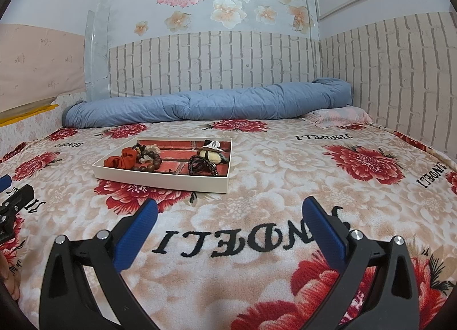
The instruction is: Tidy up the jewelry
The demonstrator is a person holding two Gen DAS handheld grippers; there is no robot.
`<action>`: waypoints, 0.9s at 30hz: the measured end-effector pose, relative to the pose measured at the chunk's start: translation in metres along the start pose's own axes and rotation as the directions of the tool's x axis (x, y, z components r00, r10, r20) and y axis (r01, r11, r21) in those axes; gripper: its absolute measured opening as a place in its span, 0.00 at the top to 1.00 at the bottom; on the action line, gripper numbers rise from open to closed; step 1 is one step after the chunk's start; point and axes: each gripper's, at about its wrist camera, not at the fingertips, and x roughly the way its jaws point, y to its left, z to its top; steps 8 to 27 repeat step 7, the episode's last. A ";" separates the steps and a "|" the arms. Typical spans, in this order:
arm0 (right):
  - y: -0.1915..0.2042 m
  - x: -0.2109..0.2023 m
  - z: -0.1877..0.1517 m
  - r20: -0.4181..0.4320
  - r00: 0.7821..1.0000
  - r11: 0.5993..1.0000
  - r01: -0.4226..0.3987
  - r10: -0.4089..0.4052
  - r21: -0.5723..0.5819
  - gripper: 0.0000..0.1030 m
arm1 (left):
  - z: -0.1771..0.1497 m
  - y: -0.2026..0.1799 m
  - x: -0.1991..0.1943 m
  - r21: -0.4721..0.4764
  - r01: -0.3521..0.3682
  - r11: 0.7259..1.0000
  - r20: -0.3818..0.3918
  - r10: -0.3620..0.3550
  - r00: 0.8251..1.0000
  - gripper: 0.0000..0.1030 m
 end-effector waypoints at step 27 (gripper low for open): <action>0.000 0.000 0.000 0.000 1.000 1.000 0.000 0.000 0.000 0.04 | -0.002 -0.001 0.000 0.000 0.000 1.000 -0.002 0.000 1.000 0.05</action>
